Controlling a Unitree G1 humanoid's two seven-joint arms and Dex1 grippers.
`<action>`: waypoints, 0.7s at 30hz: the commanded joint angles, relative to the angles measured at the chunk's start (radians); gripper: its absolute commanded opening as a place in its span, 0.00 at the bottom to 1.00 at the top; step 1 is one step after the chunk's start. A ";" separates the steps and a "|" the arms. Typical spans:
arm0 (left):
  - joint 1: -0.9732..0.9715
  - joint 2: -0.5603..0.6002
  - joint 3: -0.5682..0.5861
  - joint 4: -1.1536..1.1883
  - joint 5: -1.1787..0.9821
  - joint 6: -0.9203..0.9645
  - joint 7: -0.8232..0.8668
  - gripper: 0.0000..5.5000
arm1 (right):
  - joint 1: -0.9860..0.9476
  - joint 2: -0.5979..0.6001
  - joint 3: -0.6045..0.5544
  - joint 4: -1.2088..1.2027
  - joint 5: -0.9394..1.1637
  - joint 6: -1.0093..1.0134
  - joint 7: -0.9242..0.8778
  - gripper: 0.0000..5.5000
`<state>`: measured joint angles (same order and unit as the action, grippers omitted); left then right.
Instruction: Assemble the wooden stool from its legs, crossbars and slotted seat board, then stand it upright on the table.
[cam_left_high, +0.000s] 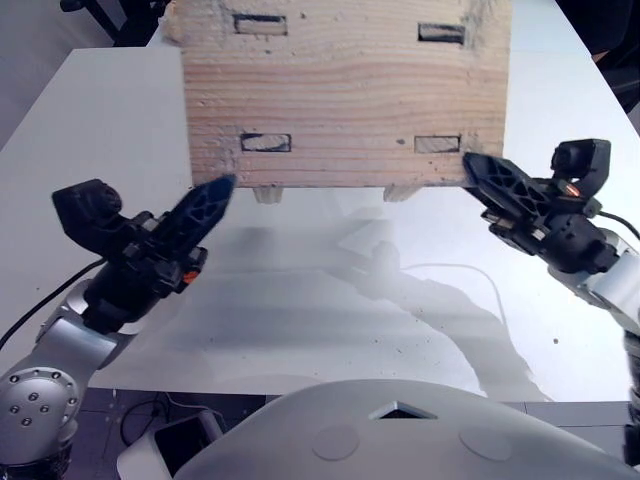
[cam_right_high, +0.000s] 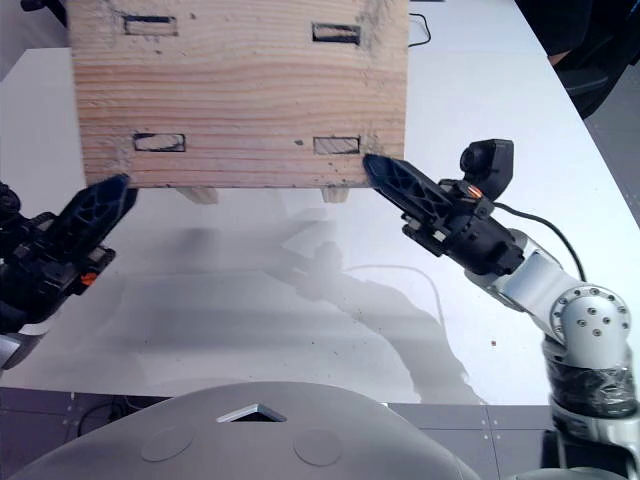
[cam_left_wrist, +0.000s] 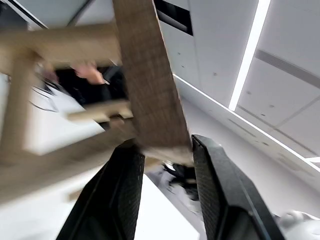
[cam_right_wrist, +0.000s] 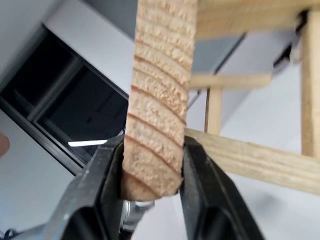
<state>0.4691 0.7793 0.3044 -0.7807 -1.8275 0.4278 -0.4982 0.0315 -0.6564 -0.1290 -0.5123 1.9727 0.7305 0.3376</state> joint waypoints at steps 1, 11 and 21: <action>-0.035 0.024 -0.032 -0.076 -0.033 0.047 0.096 0.27 | -0.057 0.110 -0.004 -0.077 0.000 -0.057 -0.219 0.26; -0.002 -0.006 0.021 -0.101 -0.068 0.022 0.252 0.27 | 0.086 0.110 -0.040 -0.205 0.000 -0.158 -0.380 0.26; 0.007 -0.057 -0.010 -0.158 -0.136 -0.072 0.593 0.27 | 0.084 0.096 -0.075 -0.228 0.000 -0.242 -0.601 0.27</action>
<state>0.5032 0.7290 0.2741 -0.9371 -1.9769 0.4425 -0.0584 0.1542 -0.5379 -0.1595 -0.7340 1.9823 0.5361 -0.1109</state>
